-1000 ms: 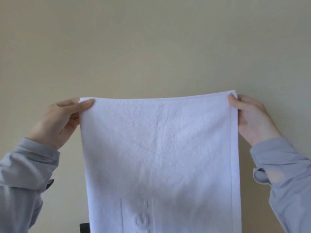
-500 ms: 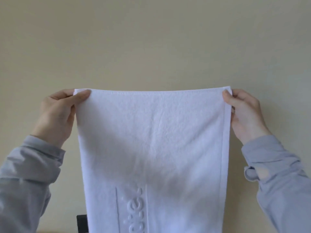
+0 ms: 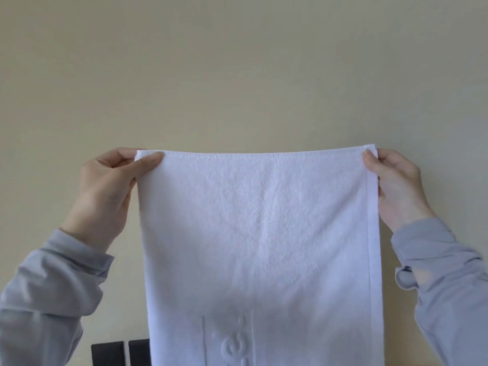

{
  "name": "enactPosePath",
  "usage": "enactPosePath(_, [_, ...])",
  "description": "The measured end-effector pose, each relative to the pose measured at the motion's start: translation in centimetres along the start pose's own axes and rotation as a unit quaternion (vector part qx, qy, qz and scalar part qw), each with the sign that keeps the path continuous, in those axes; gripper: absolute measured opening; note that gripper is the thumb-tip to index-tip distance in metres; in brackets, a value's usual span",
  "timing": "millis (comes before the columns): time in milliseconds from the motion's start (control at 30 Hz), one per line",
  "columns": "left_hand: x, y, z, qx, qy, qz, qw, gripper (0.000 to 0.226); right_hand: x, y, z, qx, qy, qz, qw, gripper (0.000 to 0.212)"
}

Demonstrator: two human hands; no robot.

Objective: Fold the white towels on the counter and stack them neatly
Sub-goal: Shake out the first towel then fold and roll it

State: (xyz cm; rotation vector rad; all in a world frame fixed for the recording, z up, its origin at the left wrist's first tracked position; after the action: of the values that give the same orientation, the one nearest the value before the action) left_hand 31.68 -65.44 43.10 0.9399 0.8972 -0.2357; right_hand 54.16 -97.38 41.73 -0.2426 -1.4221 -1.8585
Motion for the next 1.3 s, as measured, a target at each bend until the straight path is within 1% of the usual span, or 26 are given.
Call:
enactPosePath(67, [0.2,-1.0,1.9,0.006,-0.003,0.011,1.0,0.021,0.5,1.0,-1.7,-0.007,-0.022,-0.012,1.0,0.008])
enactPosePath(200, [0.5,-3.3,4.9,0.022,0.008,0.02,1.0,0.028,1.6,3.3,-4.2,-0.003,-0.06,-0.038,0.997,0.009])
enactPosePath(267, [0.9,-4.3,5.7,0.036,0.016,0.019,0.999,0.031,2.3,4.6,-4.8,0.021,-0.075,-0.058,0.995,0.009])
enactPosePath(367, [2.2,-5.9,5.1,0.054,0.053,0.001,0.997,0.046,2.9,6.2,-4.7,0.087,-0.091,-0.077,0.989,0.011])
enactPosePath(433, [3.9,-7.5,4.0,0.064,0.09,-0.03,0.993,0.05,2.4,6.6,-4.1,0.134,-0.1,-0.06,0.984,0.012])
enactPosePath(533, [6.9,-11.2,1.9,0.073,0.132,-0.082,0.985,0.04,0.0,6.1,-2.7,0.195,-0.117,-0.022,0.973,0.009])
enactPosePath(600, [9.2,-14.3,0.7,0.086,0.16,-0.124,0.975,0.032,-3.2,4.8,-1.6,0.234,-0.13,0.011,0.964,0.009])
enactPosePath(700, [12.9,-19.0,-1.8,0.114,0.175,-0.214,0.954,0.038,-9.4,0.7,-0.2,0.276,-0.152,0.071,0.946,0.015])
enactPosePath(733, [14.3,-20.5,-2.9,0.111,0.18,-0.249,0.945,0.039,-11.6,-1.3,0.4,0.291,-0.158,0.088,0.94,0.015])
enactPosePath(767, [15.7,-22.0,-4.1,0.096,0.184,-0.285,0.936,0.036,-13.8,-3.5,1.1,0.303,-0.162,0.104,0.933,0.014])
enactPosePath(833, [18.3,-24.8,-6.8,0.039,0.186,-0.346,0.919,0.027,-17.8,-7.8,2.9,0.313,-0.164,0.132,0.926,0.011])
enactPosePath(933, [21.2,-28.3,-11.5,-0.031,0.208,-0.406,0.889,0.019,-23.0,-14.4,6.5,0.333,-0.173,0.158,0.913,0.006])
enactPosePath(1067, [23.0,-31.7,-18.5,-0.095,0.226,-0.464,0.851,0.018,-29.0,-23.0,11.4,0.367,-0.173,0.21,0.89,0.005])
enactPosePath(1133, [23.6,-33.3,-21.9,-0.143,0.223,-0.487,0.832,0.016,-31.5,-27.1,14.1,0.392,-0.172,0.236,0.873,0.009])
enactPosePath(1200, [24.0,-34.9,-25.4,-0.195,0.214,-0.506,0.812,0.014,-33.4,-31.1,17.2,0.416,-0.164,0.25,0.859,0.014])
enactPosePath(1300, [24.5,-37.4,-30.0,-0.258,0.192,-0.539,0.779,0.014,-35.5,-36.4,22.1,0.451,-0.155,0.256,0.841,0.009])
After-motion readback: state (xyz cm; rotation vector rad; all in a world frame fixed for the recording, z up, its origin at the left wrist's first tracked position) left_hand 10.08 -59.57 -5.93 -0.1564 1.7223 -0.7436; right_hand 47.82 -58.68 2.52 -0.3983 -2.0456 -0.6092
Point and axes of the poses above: each hand's wrist, its own y-axis towards the middle knuckle, its own z-axis out of the palm, x = y × z, the point moved 1 cm from there along y, towards the middle knuckle, and after that the axes turned 11 degrees about -z, right-handed, at the moved point
